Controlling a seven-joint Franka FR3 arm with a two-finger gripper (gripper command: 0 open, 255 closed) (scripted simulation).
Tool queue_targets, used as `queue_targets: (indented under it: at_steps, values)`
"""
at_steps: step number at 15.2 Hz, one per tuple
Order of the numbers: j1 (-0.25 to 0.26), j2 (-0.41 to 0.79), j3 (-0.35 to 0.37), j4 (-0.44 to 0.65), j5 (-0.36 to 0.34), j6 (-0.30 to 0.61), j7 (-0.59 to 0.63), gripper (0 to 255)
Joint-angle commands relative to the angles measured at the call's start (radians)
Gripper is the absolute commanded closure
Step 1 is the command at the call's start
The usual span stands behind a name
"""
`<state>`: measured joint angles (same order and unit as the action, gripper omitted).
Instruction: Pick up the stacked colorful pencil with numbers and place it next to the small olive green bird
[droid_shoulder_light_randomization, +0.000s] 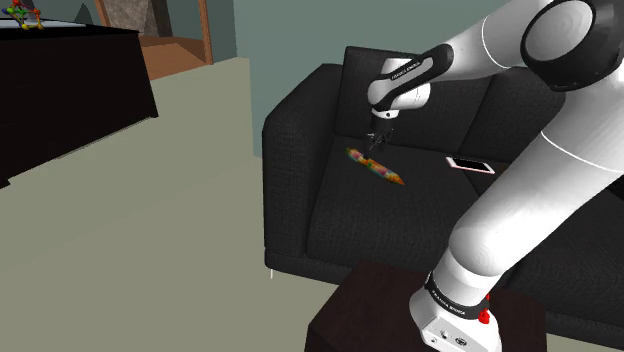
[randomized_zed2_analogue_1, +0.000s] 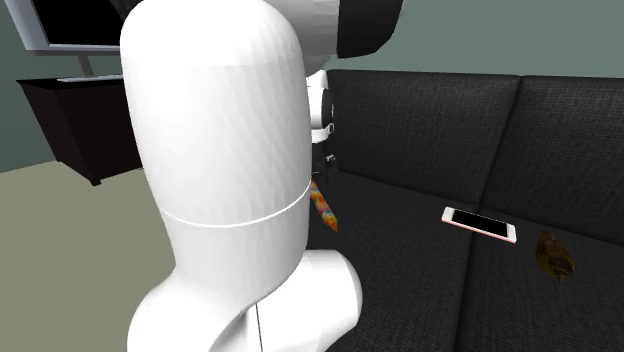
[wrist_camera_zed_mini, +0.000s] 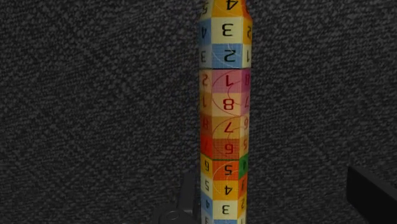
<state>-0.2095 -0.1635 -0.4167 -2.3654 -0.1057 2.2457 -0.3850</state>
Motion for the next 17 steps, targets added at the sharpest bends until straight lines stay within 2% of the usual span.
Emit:
queue_targets:
  at_steps: [1, 9, 17]
  values:
    - [-0.013, 0.063, -0.030, 0.019, 0.030, 0.044, -0.035, 0]
    - [-0.012, 0.141, -0.038, -0.016, 0.071, 0.151, -0.067, 0]
    - [-0.012, 0.141, -0.037, -0.016, 0.071, 0.151, -0.067, 0]
